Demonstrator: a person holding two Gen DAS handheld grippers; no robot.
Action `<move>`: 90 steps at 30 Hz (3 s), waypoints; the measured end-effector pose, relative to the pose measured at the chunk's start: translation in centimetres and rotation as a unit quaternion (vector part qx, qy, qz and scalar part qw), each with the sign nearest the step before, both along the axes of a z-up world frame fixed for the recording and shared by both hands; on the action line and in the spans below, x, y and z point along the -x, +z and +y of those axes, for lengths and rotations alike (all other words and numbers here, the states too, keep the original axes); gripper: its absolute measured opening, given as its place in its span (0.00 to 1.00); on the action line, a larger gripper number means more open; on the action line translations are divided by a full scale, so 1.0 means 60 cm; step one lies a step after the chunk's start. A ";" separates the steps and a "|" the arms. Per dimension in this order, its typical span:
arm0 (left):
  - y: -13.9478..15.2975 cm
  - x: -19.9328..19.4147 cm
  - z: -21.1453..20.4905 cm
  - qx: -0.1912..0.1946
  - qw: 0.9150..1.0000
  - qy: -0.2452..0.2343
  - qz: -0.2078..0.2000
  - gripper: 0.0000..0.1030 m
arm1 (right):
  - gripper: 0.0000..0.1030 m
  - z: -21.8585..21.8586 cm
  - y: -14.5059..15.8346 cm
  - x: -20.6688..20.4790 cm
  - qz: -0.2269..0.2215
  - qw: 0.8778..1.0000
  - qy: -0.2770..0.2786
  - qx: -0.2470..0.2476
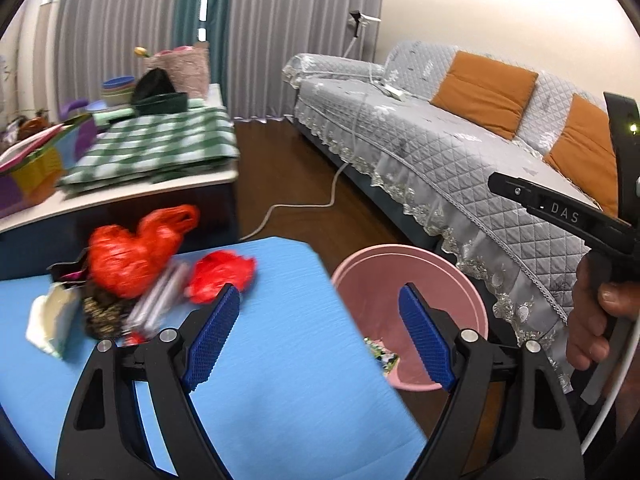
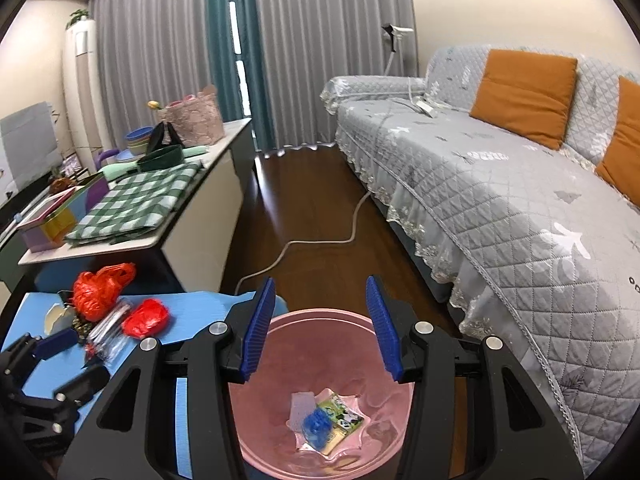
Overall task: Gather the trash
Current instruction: 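Move the left tool to the white paper bag while the right tool approaches the red plastic bag, then grasp the white paper bag with the left tool while the right tool grasps the red plastic bag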
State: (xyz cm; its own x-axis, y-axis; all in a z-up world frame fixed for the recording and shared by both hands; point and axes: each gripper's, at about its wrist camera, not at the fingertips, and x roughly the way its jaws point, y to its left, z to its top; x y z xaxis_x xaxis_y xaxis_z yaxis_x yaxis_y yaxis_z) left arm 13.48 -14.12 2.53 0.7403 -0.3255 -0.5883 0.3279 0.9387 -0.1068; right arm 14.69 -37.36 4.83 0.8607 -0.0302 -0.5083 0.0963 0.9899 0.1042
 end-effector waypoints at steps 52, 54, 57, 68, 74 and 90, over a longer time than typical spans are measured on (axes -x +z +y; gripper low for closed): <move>-0.121 -0.041 0.368 -0.003 0.975 0.222 0.026 0.56 | 0.82 0.323 -0.154 -0.153 0.081 0.984 0.159 -0.026; -0.126 -0.050 0.372 -0.001 0.974 0.223 0.033 0.56 | 0.84 0.333 -0.163 -0.165 0.089 0.982 0.167 -0.022; -0.132 -0.061 0.376 0.002 0.974 0.223 0.041 0.56 | 0.86 0.346 -0.178 -0.188 0.108 0.980 0.168 -0.008; -0.152 -0.091 0.383 0.017 0.971 0.231 0.063 0.54 | 0.88 0.376 -0.204 -0.229 0.146 0.972 0.184 0.016; -0.152 -0.095 0.384 0.019 0.970 0.232 0.067 0.34 | 0.82 0.379 -0.204 -0.229 0.140 0.972 0.186 0.023; -0.116 -0.060 0.367 0.014 0.975 0.214 0.049 0.10 | 0.78 0.348 -0.157 -0.176 0.104 0.981 0.164 0.011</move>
State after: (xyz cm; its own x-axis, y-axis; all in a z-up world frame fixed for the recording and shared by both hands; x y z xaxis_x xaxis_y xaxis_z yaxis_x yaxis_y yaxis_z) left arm 17.05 7.92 -4.43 0.7527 -0.0151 -0.6581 -0.1068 0.9837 -0.1447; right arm 25.24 -16.50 -4.58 0.7033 0.2176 -0.6768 -0.2097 0.9731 0.0950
